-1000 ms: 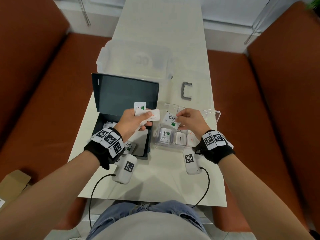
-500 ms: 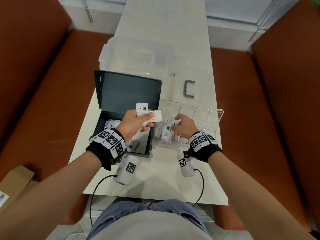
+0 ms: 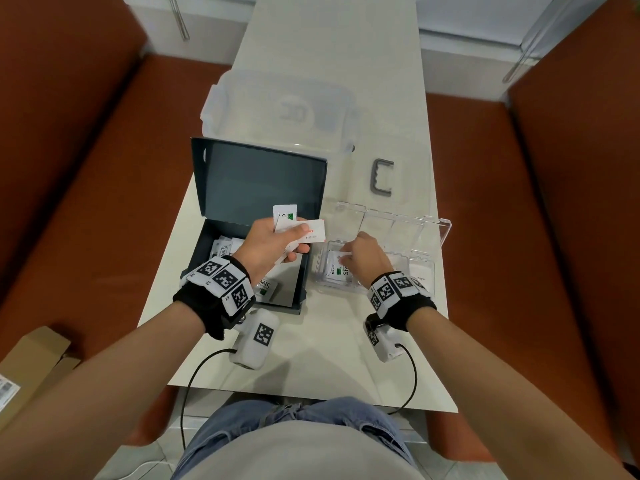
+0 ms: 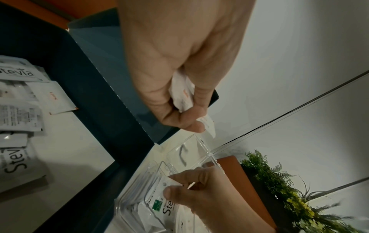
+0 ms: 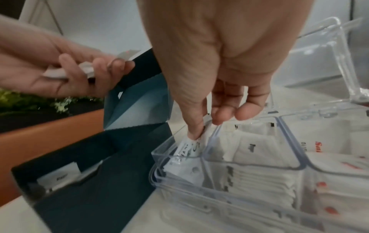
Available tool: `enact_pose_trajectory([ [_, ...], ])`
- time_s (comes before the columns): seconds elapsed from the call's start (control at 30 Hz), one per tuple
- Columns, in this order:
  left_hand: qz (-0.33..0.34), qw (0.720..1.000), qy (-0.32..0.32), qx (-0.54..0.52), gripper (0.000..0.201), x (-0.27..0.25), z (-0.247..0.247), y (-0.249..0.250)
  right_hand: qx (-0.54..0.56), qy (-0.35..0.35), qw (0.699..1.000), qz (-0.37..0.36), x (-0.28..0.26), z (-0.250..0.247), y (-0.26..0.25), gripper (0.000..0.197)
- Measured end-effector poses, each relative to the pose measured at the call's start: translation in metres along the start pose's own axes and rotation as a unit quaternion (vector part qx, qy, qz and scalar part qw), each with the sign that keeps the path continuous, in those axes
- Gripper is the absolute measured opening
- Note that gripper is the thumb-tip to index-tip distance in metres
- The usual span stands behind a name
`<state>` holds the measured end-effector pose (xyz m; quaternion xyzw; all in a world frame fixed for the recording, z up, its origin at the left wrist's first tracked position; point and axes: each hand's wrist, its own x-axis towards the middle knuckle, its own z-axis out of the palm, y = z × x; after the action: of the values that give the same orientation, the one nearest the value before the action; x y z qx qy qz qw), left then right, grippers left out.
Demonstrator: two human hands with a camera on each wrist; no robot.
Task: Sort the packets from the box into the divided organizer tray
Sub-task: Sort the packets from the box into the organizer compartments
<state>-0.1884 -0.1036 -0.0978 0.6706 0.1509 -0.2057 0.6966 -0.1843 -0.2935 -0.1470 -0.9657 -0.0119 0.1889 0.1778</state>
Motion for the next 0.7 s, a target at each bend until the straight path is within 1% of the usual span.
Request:
enact_pose_trajectory([
  [0.1, -0.001, 1.000, -0.001, 0.000, 0.023, 0.000, -0.001, 0.000, -0.054, 0.010, 0.998, -0.013, 0.000, 0.001, -0.001, 0.024],
  [0.17, -0.003, 1.000, -0.001, -0.004, 0.022, 0.001, -0.001, 0.000, -0.057, 0.019, 0.998, -0.022, 0.000, -0.001, 0.000, 0.020],
  [0.33, -0.002, 1.000, 0.002, 0.000, 0.021, 0.001, -0.003, 0.000, 0.035, 0.012, 0.999, -0.006, 0.005, -0.007, 0.004, 0.019],
  [0.43, -0.001, 1.000, 0.003, 0.005, 0.021, 0.001, -0.004, 0.001, 0.101, 0.007, 0.995, 0.019, 0.008, -0.008, 0.005, 0.017],
  [0.5, -0.003, 1.000, 0.004, 0.007, 0.020, 0.000, -0.004, 0.001, 0.119, 0.008, 0.992, 0.033, 0.010, -0.007, 0.005, 0.016],
  [0.57, -0.005, 1.000, 0.003, 0.007, 0.020, 0.000, -0.003, 0.001, 0.094, 0.001, 0.995, 0.040, 0.010, -0.005, 0.005, 0.016],
  [0.63, -0.005, 1.000, 0.001, 0.006, 0.022, -0.001, -0.003, 0.002, 0.029, -0.004, 0.999, 0.036, 0.010, -0.003, 0.003, 0.022],
  [0.7, -0.005, 1.000, 0.001, 0.002, 0.023, -0.001, -0.003, 0.003, -0.029, -0.001, 0.999, 0.016, 0.010, -0.003, 0.003, 0.029],
])
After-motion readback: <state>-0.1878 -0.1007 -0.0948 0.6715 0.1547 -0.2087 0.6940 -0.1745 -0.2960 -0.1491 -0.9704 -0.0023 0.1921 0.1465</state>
